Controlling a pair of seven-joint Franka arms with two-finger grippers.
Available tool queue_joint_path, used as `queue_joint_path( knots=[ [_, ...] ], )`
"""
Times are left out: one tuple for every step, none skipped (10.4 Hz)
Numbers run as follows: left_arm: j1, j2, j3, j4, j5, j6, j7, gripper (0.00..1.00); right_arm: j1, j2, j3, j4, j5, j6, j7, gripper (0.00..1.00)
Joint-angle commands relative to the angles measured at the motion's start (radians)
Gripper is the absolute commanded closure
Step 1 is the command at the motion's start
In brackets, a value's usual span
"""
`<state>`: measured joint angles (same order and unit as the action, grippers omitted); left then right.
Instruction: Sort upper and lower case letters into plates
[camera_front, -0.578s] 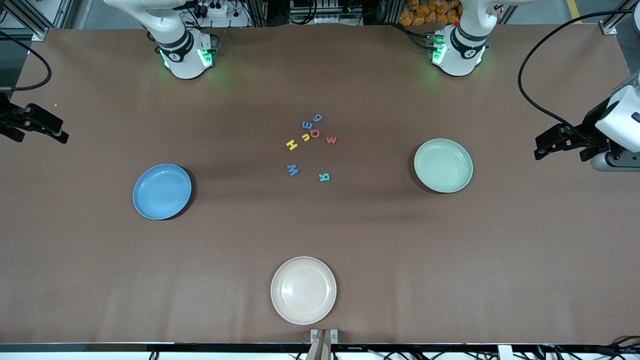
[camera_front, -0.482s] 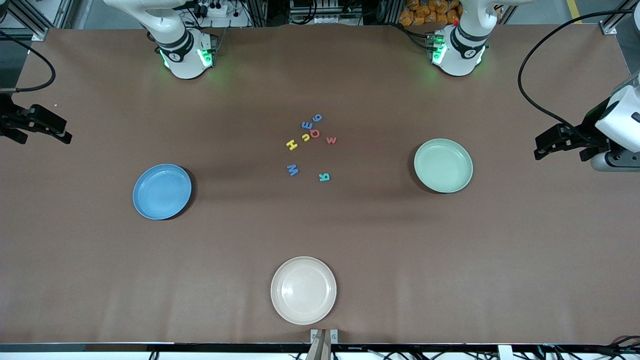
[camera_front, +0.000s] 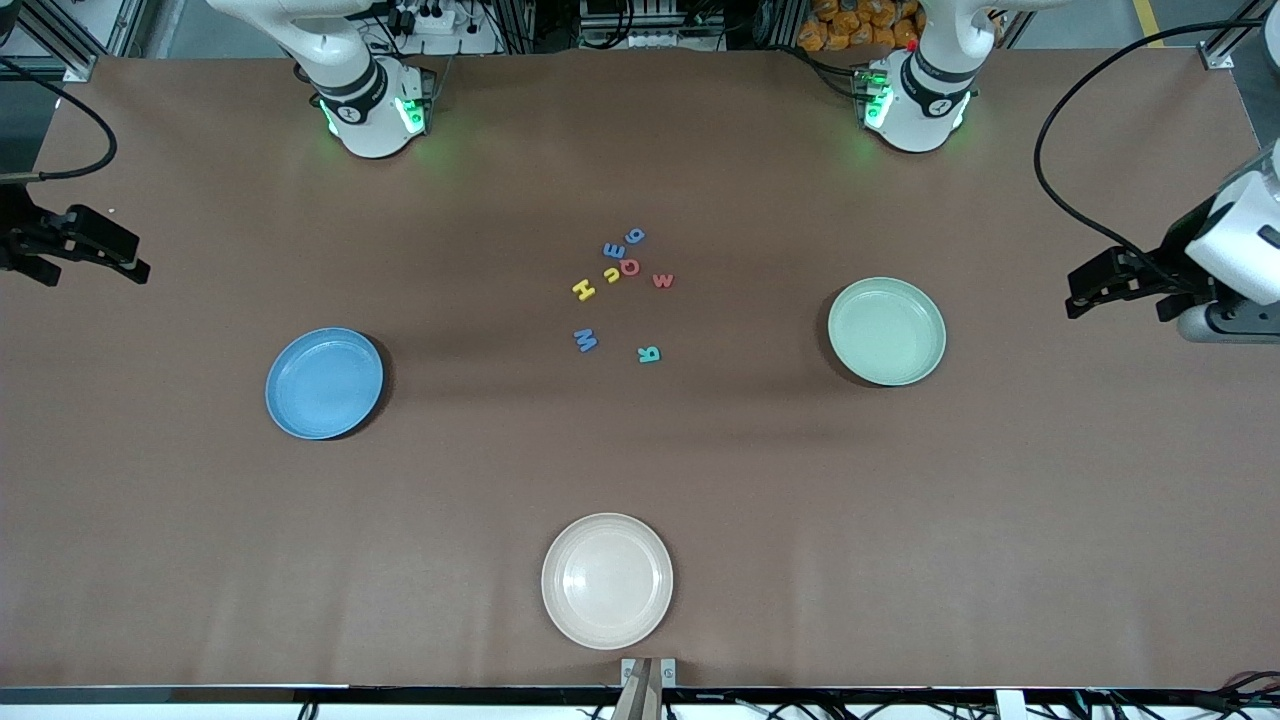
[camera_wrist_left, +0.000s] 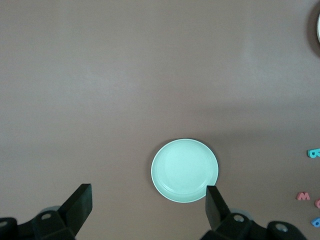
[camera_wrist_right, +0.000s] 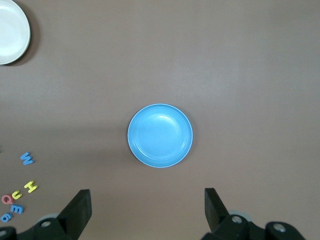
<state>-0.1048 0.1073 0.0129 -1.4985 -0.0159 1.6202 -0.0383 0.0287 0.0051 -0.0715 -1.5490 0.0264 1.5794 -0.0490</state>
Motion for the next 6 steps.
queue_joint_path(
  knots=[
    [-0.019, 0.002, -0.054, -0.012, 0.010, -0.048, -0.026, 0.00, -0.003, 0.009, 0.018, 0.018, 0.021, -0.019, -0.003, 0.00],
    [-0.035, 0.017, -0.066, -0.011, 0.008, -0.055, -0.060, 0.00, -0.004, 0.009, 0.028, 0.018, 0.020, -0.019, 0.003, 0.00],
    [-0.059, 0.031, -0.095, -0.012, 0.002, -0.056, -0.095, 0.00, -0.004, 0.009, 0.030, 0.018, 0.020, -0.019, 0.005, 0.00],
    [-0.081, 0.041, -0.131, -0.016, 0.001, -0.057, -0.141, 0.00, -0.004, 0.009, 0.030, 0.018, 0.020, -0.019, 0.003, 0.00],
    [-0.101, 0.055, -0.161, -0.022, -0.007, -0.057, -0.223, 0.00, -0.006, 0.009, 0.032, 0.021, 0.018, -0.019, 0.003, 0.00],
    [-0.123, 0.084, -0.191, -0.020, -0.007, -0.054, -0.306, 0.00, -0.007, 0.007, 0.032, 0.020, 0.018, -0.021, 0.000, 0.00]
  ],
)
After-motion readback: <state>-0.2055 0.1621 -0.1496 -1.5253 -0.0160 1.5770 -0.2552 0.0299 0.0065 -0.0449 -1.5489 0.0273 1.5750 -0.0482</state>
